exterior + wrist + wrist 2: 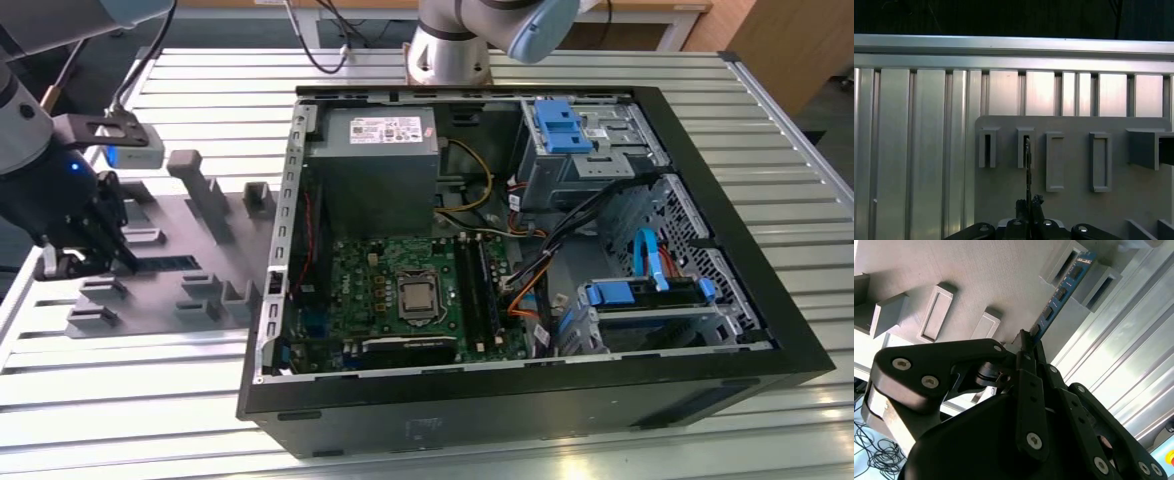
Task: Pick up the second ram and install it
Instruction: 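Pick up the second ram and move it above second insertion slot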
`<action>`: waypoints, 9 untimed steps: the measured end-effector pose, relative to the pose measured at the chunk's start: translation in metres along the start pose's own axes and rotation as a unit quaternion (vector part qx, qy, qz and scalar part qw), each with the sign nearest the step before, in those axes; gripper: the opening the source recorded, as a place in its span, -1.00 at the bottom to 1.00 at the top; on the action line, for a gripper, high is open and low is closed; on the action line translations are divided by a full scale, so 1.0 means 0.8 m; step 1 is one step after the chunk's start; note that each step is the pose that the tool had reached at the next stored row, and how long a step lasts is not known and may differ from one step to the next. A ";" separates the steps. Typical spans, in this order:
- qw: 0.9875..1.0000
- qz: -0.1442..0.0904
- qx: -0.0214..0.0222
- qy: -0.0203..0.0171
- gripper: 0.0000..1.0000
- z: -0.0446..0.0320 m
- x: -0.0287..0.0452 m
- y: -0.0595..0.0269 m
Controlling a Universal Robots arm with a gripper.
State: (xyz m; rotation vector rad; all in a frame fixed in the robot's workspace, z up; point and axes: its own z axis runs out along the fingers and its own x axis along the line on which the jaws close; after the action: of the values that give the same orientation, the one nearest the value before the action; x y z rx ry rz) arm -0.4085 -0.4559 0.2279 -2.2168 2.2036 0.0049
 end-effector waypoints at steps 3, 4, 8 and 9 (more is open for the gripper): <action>1.000 0.000 0.000 0.000 -0.72 -0.0022 0.0000 0.000; 1.000 0.000 0.000 0.000 -0.72 -0.0028 0.0000 0.000; 1.000 0.000 0.000 0.000 -0.72 -0.0044 0.0000 0.000; 1.000 0.000 0.000 0.000 -0.72 -0.0049 -0.0001 0.000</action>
State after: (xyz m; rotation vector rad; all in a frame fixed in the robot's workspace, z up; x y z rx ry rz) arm -0.4085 -0.4560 0.2318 -2.2170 2.2038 0.0050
